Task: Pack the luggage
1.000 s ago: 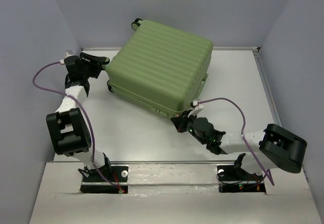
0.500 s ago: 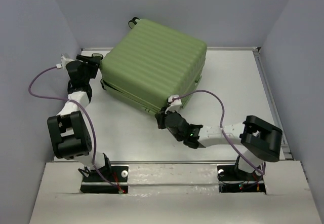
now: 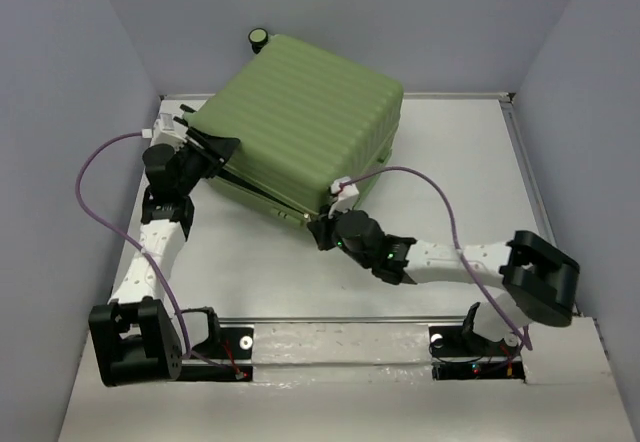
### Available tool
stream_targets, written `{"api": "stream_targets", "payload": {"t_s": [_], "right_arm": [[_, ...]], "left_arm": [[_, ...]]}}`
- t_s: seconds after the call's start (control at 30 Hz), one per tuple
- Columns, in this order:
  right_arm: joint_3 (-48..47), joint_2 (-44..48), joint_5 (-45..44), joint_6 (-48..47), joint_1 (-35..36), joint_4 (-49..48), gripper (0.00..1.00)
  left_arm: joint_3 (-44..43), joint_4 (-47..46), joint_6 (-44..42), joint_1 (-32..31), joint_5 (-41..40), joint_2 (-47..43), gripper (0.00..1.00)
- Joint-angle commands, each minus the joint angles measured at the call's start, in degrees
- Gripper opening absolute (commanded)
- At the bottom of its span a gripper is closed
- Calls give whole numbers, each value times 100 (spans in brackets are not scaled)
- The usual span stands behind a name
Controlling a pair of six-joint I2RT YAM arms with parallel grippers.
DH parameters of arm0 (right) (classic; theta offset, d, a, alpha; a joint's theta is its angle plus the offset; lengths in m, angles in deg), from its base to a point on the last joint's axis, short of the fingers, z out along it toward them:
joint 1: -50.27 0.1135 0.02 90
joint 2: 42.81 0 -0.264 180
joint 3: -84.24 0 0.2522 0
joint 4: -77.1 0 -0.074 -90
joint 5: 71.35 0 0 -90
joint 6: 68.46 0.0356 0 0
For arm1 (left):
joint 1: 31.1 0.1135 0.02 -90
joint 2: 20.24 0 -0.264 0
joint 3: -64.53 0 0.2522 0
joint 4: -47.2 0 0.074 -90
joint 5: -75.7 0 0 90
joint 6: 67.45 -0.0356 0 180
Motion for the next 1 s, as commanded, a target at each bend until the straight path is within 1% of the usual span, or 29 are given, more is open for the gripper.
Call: {"api": "stream_targets", "payload": {"t_s": [0.0, 0.03, 0.07, 0.1, 0.13, 0.17, 0.2, 0.23, 0.27, 0.3, 0.33, 0.37, 0.4, 0.43, 0.47, 0.5, 0.53, 0.57, 0.63, 0.67, 0.7, 0.73, 0.77, 0.8, 0.87, 0.9, 0.93, 0.97], "right_arm": [[815, 1605, 45, -46, -629, -170, 7], [1077, 1833, 19, -55, -691, 4, 7], [1193, 2288, 19, -55, -752, 128, 7], [1307, 2527, -7, -99, -840, 242, 7], [1421, 2773, -42, -116, -841, 513, 7], [1649, 3333, -112, -151, -971, 716, 7], [1755, 3634, -296, -152, -1034, 1135, 7], [1957, 4290, -393, -143, -1208, 1357, 7], [2037, 4627, -472, -117, -1323, 1612, 7], [2116, 4961, -595, -108, -1437, 2067, 7], [2187, 5260, -657, -108, -1552, 2263, 7], [2239, 5524, -649, -116, -1666, 2447, 7], [2266, 5727, -545, -160, -1815, 2693, 7], [2249, 5929, -448, -187, -1816, 2965, 7], [2231, 5922, -334, -213, -1816, 3046, 7], [2170, 5748, -167, -239, -1816, 3090, 7], [2135, 5625, -105, -248, -1816, 3169, 7], [2100, 5502, -69, -257, -1816, 3196, 7], [2038, 5334, 10, -283, -1816, 3240, 7], [2020, 5238, 106, -301, -1816, 3240, 7], [1994, 5193, 246, -319, -1816, 3240, 7], [1916, 5132, 648, -319, -1816, 3206, 7], [1871, 4966, 835, -336, -1816, 3188, 9], [1836, 4877, 993, -354, -1816, 3179, 17], [1774, 4737, 1038, -406, -1816, 3100, 26], [1757, 4649, 1099, -441, -1816, 3074, 33], [1739, 4613, 1222, -520, -1816, 3039, 35], [1713, 4604, 1284, -556, -1816, 3021, 37]], "left_arm": [[-59, -566, 53, -1083, 877, 103, 6], [-68, -566, 53, -1364, 588, 103, 6], [-120, -566, 53, -1654, 429, 129, 6], [-138, -592, 114, -2231, 271, 147, 6], [-164, -636, 158, -2506, -18, 156, 6], [-251, -671, 184, -2805, -151, 191, 6], [-331, -680, 176, -3391, -414, 252, 6], [-497, -680, 158, -3675, -521, 331, 6], [-594, -663, 141, -3930, -600, 332, 6], [-700, -567, 106, -4150, -723, 410, 6], [-927, -444, -16, -4475, -811, 428, 6], [-1025, -303, -96, -4539, -873, 420, 6], [-1104, -163, -184, -4565, -943, 307, 8], [-1209, 361, -341, -4557, -1335, 201, 16], [-1419, 714, -760, -4479, -1705, -70, 41], [-1473, 1222, -921, -4373, -2022, -212, 56], [-1439, 1384, -1010, -3842, -2173, -361, 68], [-1343, 1499, -1019, -3419, -1948, -484, 80], [-1071, 1640, -967, -2505, -1377, -871, 87], [-817, 1710, -993, -2048, -913, -968, 89], [-693, 1789, -1071, -1225, -787, -1143, 92], [-570, 1912, -1194, -834, -629, -1214, 93], [-308, 1887, -1195, -395, -445, -1250, 95], [-175, 1695, -1161, 253, -217, -1241, 97], [98, 1466, -880, 505, 154, -1102, 99], [151, 1308, -757, 558, 285, -979, 99], [204, 1037, -486, 637, 522, -734, 99], [239, 860, -336, 664, 576, -618, 99]]}}
